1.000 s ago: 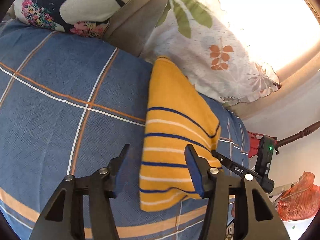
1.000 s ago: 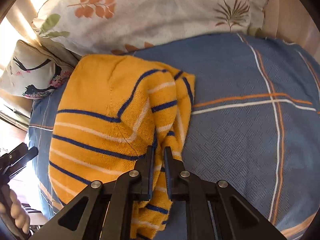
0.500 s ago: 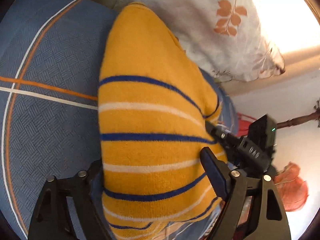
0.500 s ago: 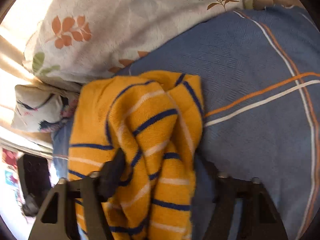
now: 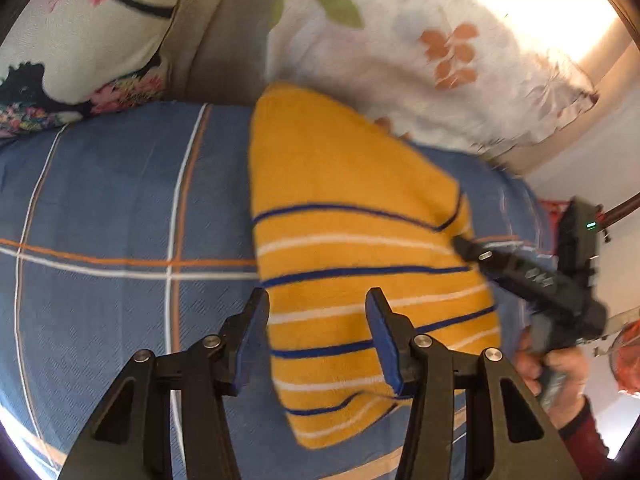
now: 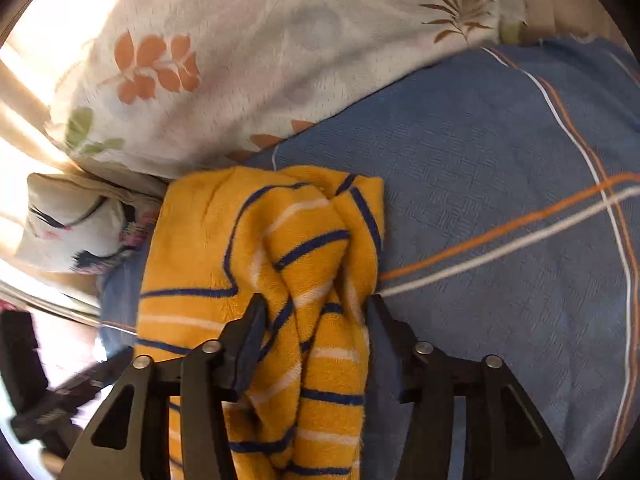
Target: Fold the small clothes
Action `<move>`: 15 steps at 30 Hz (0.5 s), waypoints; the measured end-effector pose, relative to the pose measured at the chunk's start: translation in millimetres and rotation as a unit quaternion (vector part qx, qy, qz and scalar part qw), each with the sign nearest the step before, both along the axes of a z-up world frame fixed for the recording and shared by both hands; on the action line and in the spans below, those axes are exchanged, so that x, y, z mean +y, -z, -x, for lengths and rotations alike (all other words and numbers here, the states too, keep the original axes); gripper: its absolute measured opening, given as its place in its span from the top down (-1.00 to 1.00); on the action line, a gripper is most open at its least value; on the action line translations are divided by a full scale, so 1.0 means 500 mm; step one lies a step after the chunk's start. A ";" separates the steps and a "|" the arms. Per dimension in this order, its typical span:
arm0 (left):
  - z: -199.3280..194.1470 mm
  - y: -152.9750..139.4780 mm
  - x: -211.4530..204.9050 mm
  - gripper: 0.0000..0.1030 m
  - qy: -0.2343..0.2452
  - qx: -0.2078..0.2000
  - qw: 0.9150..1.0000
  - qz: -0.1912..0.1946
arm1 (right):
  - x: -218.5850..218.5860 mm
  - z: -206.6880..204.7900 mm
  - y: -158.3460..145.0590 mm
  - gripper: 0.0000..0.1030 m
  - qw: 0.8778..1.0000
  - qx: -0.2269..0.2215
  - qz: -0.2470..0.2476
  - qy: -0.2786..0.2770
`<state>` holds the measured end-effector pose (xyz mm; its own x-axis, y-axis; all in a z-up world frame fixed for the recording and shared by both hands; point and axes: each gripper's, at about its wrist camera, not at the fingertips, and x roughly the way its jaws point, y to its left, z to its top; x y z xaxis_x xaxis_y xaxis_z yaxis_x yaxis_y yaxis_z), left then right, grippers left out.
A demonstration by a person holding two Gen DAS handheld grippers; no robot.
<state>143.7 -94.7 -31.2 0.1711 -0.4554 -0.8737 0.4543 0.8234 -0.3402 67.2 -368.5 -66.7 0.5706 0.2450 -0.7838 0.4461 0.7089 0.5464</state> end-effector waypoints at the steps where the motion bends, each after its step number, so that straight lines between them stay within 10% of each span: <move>1: 0.002 0.000 0.018 0.06 -0.003 0.011 1.000 0.016 | 0.001 0.014 -0.010 -0.08 1.000 0.000 -0.001 0.004; 9: 0.064 -0.028 0.098 0.06 -0.040 0.011 0.995 0.090 | 0.075 0.136 -0.071 -0.08 0.996 -0.036 0.002 -0.078; 12: 0.076 -0.006 0.074 0.05 -0.037 0.019 0.997 0.069 | 0.113 0.116 -0.024 0.73 0.993 0.003 -0.019 -0.113; 15: 0.098 -0.002 0.046 0.04 -0.033 0.017 0.997 0.064 | 0.081 0.143 -0.026 0.86 0.997 -0.002 -0.019 -0.079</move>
<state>94.8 -71.7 -30.3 0.1759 -0.5529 -0.8145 0.3873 0.7995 -0.4591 -4.3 -328.3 -53.8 0.5259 0.3616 -0.7698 0.3272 0.7494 0.5756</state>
